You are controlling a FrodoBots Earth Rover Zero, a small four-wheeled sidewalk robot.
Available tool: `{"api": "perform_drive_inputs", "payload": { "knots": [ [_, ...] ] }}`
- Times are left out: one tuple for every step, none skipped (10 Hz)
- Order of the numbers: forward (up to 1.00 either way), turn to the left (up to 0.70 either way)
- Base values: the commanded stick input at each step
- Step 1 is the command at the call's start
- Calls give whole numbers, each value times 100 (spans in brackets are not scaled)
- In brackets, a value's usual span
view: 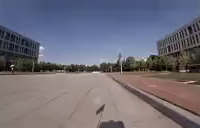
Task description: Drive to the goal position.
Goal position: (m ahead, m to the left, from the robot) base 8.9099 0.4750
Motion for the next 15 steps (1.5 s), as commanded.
{"api": "perform_drive_inputs", "payload": {
  "knots": [
    [70, 0],
    [70, 0],
    [70, 0],
    [70, 0],
    [70, 0],
    [70, 0],
    [70, 0],
    [70, 0],
    [70, 0],
    [70, 0],
    [70, 0],
    [70, 0],
    [70, 0],
    [70, 0],
    [70, 0]
  ]
}}
